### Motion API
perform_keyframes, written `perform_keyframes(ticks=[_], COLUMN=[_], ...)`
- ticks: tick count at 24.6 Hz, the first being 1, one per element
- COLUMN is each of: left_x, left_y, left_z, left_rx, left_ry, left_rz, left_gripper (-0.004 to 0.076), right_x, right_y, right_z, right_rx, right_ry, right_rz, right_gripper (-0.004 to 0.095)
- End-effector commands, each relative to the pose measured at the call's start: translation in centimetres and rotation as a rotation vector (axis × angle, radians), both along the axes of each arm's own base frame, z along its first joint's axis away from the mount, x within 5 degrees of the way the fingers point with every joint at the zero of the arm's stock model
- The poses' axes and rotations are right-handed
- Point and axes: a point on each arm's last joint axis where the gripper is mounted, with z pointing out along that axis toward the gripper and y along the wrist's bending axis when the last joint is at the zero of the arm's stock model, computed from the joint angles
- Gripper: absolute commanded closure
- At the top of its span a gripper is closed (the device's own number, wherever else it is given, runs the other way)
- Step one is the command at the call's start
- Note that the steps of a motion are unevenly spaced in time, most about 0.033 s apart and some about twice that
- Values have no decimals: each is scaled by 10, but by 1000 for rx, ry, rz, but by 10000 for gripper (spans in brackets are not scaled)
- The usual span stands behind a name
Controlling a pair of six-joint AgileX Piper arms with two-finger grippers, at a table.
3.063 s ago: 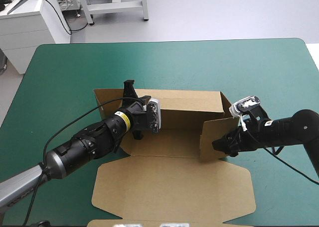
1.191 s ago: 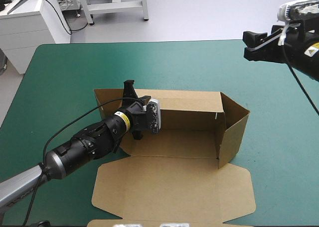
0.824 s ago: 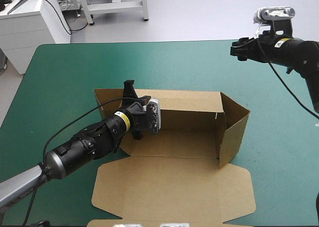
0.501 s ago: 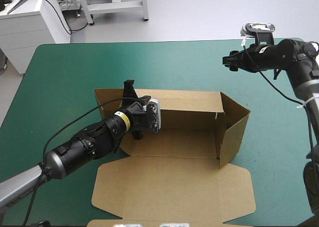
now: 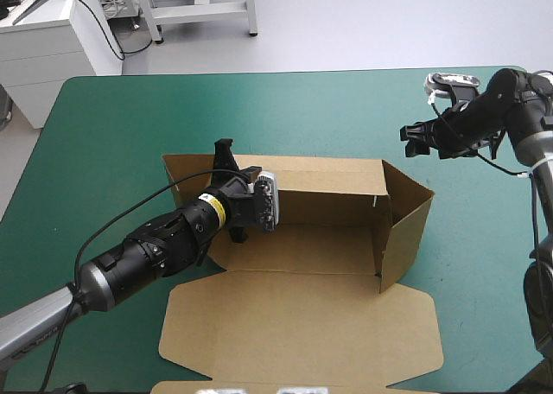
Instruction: Fold the box
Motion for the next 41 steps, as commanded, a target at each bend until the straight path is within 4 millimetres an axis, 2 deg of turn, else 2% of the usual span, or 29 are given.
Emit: perform_keyframes(ticks=[1, 5, 11, 16, 21, 26, 41], left_x=[-3, -3, -3, -3, -3, -3, -3], left_y=[0, 0, 0, 0, 0, 0, 0], left_z=[-8, -8, -8, -8, -8, -8, -8], left_rx=[-25, -24, -24, -24, -17, -12, -10], left_ry=[92, 92, 92, 92, 83, 78, 75], left_rz=[60, 61, 61, 61, 56, 54, 53], left_gripper=[732, 732, 732, 732, 732, 732, 732], right_x=[-14, -18, -28, -54, -87, -103, -118], right_y=[-4, 0, 3, 8, 17, 23, 28], right_z=[22, 19, -8, 0, -3, -9, -19], right_rx=[8, 52, 70, 107, 155, 178, 195], right_ry=[-20, -10, 70, 5, -155, -230, -140], right_rz=[26, 44, 88, 110, 193, 286, 406], right_gripper=[332, 332, 331, 322, 297, 262, 254])
